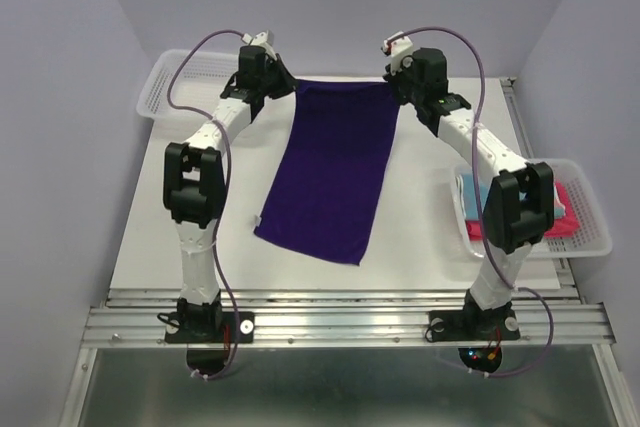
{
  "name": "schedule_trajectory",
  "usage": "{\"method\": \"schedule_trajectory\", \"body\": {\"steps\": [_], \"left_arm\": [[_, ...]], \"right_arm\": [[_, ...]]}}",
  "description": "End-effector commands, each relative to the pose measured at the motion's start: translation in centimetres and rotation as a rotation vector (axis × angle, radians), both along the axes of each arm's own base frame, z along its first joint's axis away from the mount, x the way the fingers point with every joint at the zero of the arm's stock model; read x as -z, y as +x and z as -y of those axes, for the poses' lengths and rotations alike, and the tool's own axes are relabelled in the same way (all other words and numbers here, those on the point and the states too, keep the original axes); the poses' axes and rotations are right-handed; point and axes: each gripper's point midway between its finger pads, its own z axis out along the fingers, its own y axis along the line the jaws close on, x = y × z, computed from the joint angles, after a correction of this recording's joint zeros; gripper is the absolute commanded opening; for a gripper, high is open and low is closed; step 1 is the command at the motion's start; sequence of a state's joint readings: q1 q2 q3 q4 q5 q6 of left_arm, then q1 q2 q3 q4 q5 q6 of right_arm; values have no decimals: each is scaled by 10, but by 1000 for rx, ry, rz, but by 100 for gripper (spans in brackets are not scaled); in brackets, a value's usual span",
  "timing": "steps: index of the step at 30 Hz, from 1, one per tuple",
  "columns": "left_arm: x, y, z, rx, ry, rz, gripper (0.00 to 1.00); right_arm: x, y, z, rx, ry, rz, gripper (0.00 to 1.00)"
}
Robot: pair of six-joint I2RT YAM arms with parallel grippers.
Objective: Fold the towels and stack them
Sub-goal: Flatten out the crumpled towel, then fold the towel
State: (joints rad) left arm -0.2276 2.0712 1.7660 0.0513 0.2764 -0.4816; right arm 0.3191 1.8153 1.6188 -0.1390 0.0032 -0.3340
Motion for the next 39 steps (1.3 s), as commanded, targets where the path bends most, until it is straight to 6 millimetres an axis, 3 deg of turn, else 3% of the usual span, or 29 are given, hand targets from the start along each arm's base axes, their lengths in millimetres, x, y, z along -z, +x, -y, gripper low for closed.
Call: {"method": "schedule_trajectory", "body": {"steps": [1, 4, 8, 12, 13, 15, 20, 24, 27, 29, 30, 32, 34, 35, 39], "left_arm": [[-55, 28, 7, 42, -1, 176, 0], [-40, 38, 7, 33, 9, 160, 0], [-30, 38, -2, 1, 41, 140, 0], [-25, 23, -7, 4, 55, 115, 0], [-30, 19, -8, 5, 53, 120, 0], [-17, 10, -8, 15, 53, 85, 0], [-8, -14, -3, 50, 18, 47, 0], [0, -41, -5, 72, 18, 25, 0], [4, -60, -5, 89, 12, 20, 0], [-6, -68, -6, 88, 3, 44, 0], [3, -75, -8, 86, 4, 25, 0], [-3, -84, -9, 90, -4, 38, 0], [9, -96, -10, 97, -3, 8, 0], [5, -102, -11, 98, -9, 12, 0], [27, -135, -13, 116, -25, -48, 0]], "right_arm": [[-3, 33, -9, -38, 8, 133, 1], [20, 41, -16, -56, 14, 70, 1], [34, 35, -20, -85, 12, 8, 1], [28, 16, -23, -121, 14, -50, 1], [31, 8, -21, -112, 25, -94, 1], [38, -10, -20, -123, 30, -184, 1], [54, -54, -22, -97, 78, -374, 1], [56, -89, -27, -73, 106, -403, 1], [45, -114, -31, -64, 128, -405, 1], [42, -129, -36, -75, 133, -412, 1], [45, -139, -42, -86, 122, -432, 1], [48, -150, -48, -78, 126, -449, 1], [56, -166, -54, -79, 109, -461, 1], [59, -174, -59, -76, 109, -468, 1], [64, -194, -65, -79, 133, -483, 1]]}}
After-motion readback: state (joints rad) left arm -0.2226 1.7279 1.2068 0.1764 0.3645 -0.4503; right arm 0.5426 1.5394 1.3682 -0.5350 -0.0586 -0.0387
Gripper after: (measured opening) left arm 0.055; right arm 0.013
